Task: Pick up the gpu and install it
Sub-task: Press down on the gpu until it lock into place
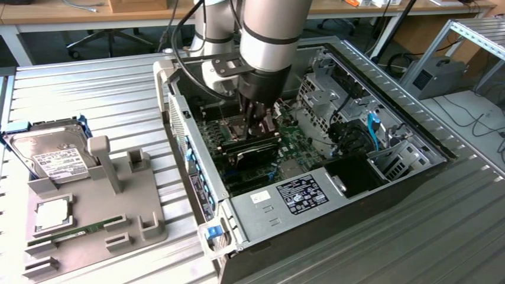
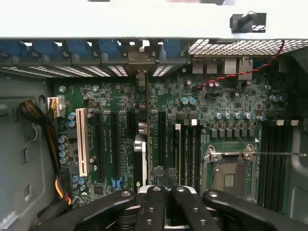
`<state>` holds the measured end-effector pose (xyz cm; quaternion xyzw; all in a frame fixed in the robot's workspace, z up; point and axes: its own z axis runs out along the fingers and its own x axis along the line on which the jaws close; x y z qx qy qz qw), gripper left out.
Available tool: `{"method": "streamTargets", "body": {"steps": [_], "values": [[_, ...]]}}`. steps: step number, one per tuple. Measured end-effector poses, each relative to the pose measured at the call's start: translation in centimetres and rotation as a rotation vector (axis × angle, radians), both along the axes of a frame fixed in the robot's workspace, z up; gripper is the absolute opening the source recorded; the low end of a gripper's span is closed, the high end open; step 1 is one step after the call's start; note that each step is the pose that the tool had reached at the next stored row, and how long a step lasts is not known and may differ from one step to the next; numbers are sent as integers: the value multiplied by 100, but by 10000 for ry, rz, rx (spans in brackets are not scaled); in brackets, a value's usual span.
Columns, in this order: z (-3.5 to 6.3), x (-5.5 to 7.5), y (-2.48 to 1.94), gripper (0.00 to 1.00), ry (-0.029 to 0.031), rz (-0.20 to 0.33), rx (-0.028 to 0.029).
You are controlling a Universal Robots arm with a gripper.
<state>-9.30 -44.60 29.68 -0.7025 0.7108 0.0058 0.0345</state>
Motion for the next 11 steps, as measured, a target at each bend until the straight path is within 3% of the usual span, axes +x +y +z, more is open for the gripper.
{"method": "streamTargets", "body": {"steps": [5, 11], "values": [[76, 22, 16, 11, 1, 1, -2], [82, 24, 16, 11, 0, 1, -2]]}}
